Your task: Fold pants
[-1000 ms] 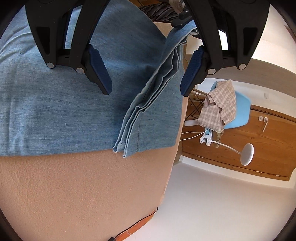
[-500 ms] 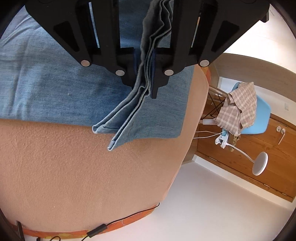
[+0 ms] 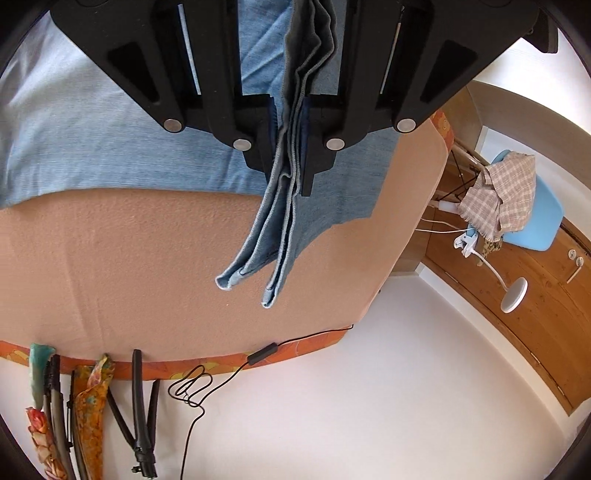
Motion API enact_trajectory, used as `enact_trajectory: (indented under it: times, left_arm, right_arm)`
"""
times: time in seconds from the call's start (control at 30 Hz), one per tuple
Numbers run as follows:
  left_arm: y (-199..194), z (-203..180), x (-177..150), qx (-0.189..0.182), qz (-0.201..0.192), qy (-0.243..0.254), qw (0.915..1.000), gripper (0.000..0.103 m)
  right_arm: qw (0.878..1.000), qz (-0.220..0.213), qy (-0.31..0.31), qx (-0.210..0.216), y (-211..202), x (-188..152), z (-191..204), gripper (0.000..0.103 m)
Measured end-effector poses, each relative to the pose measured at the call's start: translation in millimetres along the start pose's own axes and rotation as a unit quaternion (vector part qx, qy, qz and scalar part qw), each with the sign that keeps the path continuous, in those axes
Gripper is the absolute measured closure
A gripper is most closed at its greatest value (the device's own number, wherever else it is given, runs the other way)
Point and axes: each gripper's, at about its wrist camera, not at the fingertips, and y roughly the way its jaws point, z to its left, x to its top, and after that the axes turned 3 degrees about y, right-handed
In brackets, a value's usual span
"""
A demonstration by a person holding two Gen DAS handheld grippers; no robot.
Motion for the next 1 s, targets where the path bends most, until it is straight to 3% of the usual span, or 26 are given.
enact_trajectory:
  times: [0.33, 1.0]
  left_arm:
    - [30.2, -30.2, 9.7, -0.045, 0.02, 0.013, 0.9987, 0.091]
    - [76.2, -90.1, 33.5, -0.12, 0.027, 0.039, 0.9916, 0.091]
  right_arm:
    - [0.998, -0.034, 0.049, -0.009, -42.1, -13.6, -63.7, 0.093]
    - [0.991, -0.102, 0.074, -0.041, -123.3, -23.9, -135.3, 0.093]
